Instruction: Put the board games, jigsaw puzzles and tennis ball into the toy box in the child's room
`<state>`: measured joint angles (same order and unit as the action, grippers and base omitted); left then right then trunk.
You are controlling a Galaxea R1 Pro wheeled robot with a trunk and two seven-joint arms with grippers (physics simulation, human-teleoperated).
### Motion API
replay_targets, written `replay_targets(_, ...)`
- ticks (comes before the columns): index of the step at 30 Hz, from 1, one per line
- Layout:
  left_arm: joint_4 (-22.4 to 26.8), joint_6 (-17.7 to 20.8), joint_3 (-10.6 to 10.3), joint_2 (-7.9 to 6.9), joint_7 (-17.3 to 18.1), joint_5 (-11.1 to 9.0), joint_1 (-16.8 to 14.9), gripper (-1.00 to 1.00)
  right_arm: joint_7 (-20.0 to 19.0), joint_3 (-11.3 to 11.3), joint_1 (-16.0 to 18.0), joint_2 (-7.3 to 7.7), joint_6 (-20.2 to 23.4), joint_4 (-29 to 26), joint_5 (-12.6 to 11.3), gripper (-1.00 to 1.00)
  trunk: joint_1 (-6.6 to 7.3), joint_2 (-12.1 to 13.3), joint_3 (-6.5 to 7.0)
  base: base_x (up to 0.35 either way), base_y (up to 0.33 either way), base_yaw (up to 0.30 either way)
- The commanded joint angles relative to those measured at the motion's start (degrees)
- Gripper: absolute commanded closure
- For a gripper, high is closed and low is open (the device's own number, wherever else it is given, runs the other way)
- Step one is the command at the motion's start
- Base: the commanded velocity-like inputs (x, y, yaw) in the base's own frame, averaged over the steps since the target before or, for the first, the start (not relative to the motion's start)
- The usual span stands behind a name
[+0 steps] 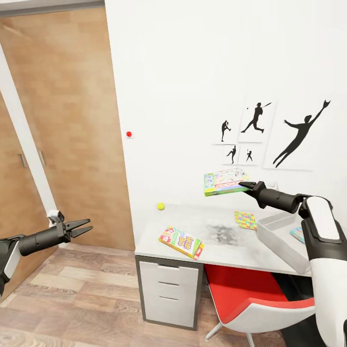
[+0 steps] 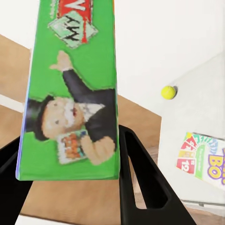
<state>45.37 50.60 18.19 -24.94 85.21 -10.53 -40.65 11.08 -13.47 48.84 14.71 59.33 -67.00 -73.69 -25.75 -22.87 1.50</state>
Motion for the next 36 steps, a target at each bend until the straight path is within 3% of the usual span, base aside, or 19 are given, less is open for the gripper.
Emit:
replay_targets(1, -0.02, 0.58, 0.00, -0.04, 0.23, -0.04, -0.01, -1.00, 0.60, -0.08, 0.03, 0.24, 0.14, 0.09, -0.68, 1.00, -0.03, -0.04, -0.03, 0.085, 0.074, 0.000)
replay_targets(12, -0.02, 0.27, 0.09, -0.18, 0.32, -0.10, 0.00, -1.00, 0.61, -0.23, 0.03, 1.44, 0.00, 3.50, -0.65, 1.00, -0.03, -0.04, -0.03, 0.069, 0.036, 0.000)
replay_targets(22, -0.02, 0.15, 0.03, -0.28, 0.39, -0.27, 0.04, -1.00, 0.61, -1.56, 0.03, 1.63, -0.01, 4.44, -0.58, 1.00, -0.03, -0.04, -0.03, 0.009, -0.097, 0.000)
replay_targets(36, -0.02, 0.11, 0.06, -0.32, 0.44, -0.28, 0.04, -1.00, 0.61, -1.83, 0.03, 2.23, -0.02, 4.98, -0.58, 1.00, -0.03, -0.04, -0.03, 0.027, 0.051, 0.000)
